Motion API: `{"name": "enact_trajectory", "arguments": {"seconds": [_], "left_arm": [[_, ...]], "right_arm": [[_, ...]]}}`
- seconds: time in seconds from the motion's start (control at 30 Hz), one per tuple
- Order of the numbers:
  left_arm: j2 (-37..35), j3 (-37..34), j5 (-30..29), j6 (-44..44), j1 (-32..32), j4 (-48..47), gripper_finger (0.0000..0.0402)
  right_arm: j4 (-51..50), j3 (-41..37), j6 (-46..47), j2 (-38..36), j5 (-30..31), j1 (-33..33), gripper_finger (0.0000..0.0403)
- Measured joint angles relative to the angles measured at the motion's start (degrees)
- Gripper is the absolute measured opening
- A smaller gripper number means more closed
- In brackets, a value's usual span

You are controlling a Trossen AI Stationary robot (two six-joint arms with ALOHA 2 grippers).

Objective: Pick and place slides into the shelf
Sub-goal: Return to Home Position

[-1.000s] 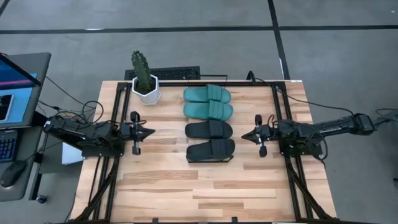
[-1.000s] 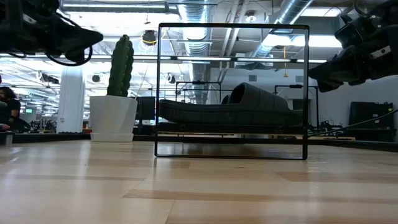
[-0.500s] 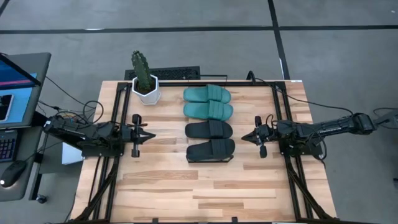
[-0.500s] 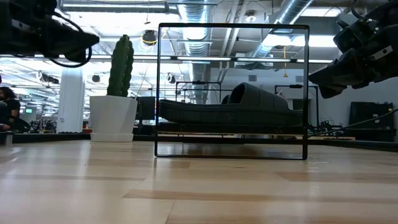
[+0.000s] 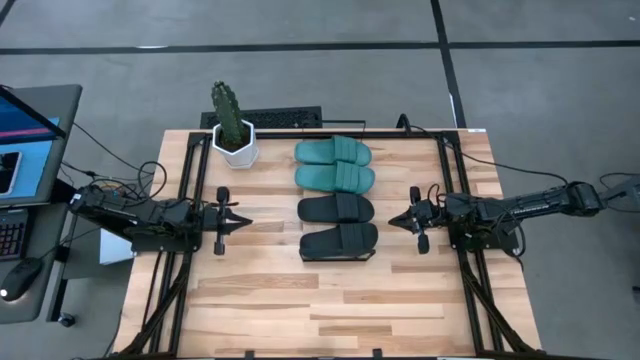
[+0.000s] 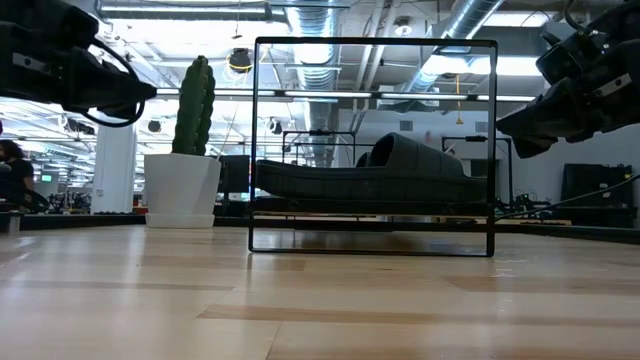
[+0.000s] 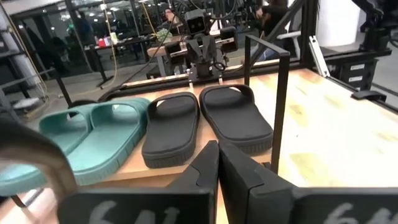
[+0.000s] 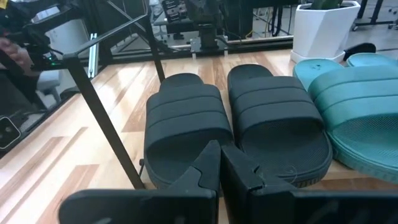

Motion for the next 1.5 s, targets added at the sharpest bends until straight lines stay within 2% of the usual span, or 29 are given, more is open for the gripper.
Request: {"name": "enact_trajectory", "arguments": {"seconds": [1.5], "left_arm": [[0.2,0.1,-0.1,5.0,0.0,-0.5,0.0]], "right_arm": [[0.0,-0.1,0.0,0.0,0.0,0.0,0.0]]}}
